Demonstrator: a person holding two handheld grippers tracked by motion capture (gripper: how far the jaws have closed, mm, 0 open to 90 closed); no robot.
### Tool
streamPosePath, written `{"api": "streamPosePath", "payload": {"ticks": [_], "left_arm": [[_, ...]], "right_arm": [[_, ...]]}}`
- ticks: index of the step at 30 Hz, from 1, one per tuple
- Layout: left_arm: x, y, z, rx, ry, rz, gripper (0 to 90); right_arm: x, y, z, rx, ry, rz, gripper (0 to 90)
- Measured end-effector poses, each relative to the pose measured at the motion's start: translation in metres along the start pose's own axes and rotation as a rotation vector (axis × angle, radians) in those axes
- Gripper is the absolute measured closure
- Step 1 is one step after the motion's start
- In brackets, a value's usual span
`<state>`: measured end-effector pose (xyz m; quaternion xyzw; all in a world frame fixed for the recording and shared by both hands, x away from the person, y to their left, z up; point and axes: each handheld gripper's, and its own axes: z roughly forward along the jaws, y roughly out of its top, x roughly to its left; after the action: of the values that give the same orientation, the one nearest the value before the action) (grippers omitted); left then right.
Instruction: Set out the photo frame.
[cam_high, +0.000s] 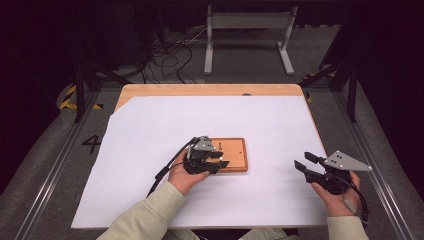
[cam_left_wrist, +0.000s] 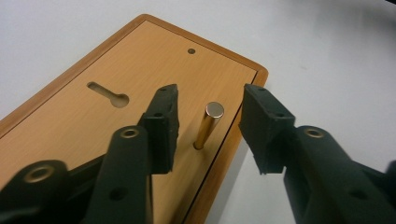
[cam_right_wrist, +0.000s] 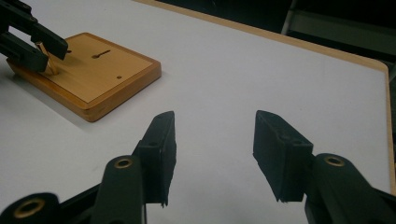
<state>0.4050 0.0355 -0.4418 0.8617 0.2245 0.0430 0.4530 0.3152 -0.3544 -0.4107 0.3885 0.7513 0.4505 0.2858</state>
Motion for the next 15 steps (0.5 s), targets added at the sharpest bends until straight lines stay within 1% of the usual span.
{"api": "streamPosePath", "payload": {"ticks": [2,3,4,5,6,9,12,14,15], "left_arm": [[0.0007,-0.0016,0.0019,-0.008,0.003,-0.003,63.4],[0.0009,-0.0018,0.0026,-0.002,0.006,0.002,67.6],[0.0001,-0.0026,0.0051,0.024,0.021,0.015,75.6],[0.0001,-0.0026,0.0051,0.024,0.021,0.015,82.6],[-0.0002,-0.0028,0.0059,0.027,0.031,0.025,82.6],[-0.0017,-0.0019,0.0058,0.036,0.042,0.038,83.5],[-0.001,-0.002,0.0057,0.038,0.036,0.047,83.6],[-0.0008,-0.0023,0.006,0.037,0.033,0.069,83.8],[-0.0008,-0.0026,0.0059,0.039,0.028,0.072,83.8]], "right_arm": [[-0.0002,-0.0004,-0.0002,0.001,-0.001,0.002,49.9],[0.0001,-0.0007,0.0,0.003,0.0,0.003,49.8],[0.0004,-0.0009,0.0005,0.004,0.001,0.0,49.7],[0.0004,-0.0009,0.0005,0.004,0.001,0.0,49.7],[0.0005,-0.001,0.0007,0.005,0.001,-0.002,49.7],[0.0005,-0.001,0.001,0.004,0.002,-0.003,49.5],[0.0007,-0.0011,0.0015,0.007,0.003,-0.003,49.5],[0.0013,-0.0012,0.0023,0.01,0.006,-0.001,49.3],[0.0014,-0.0013,0.0027,0.01,0.008,-0.001,49.2]]}}
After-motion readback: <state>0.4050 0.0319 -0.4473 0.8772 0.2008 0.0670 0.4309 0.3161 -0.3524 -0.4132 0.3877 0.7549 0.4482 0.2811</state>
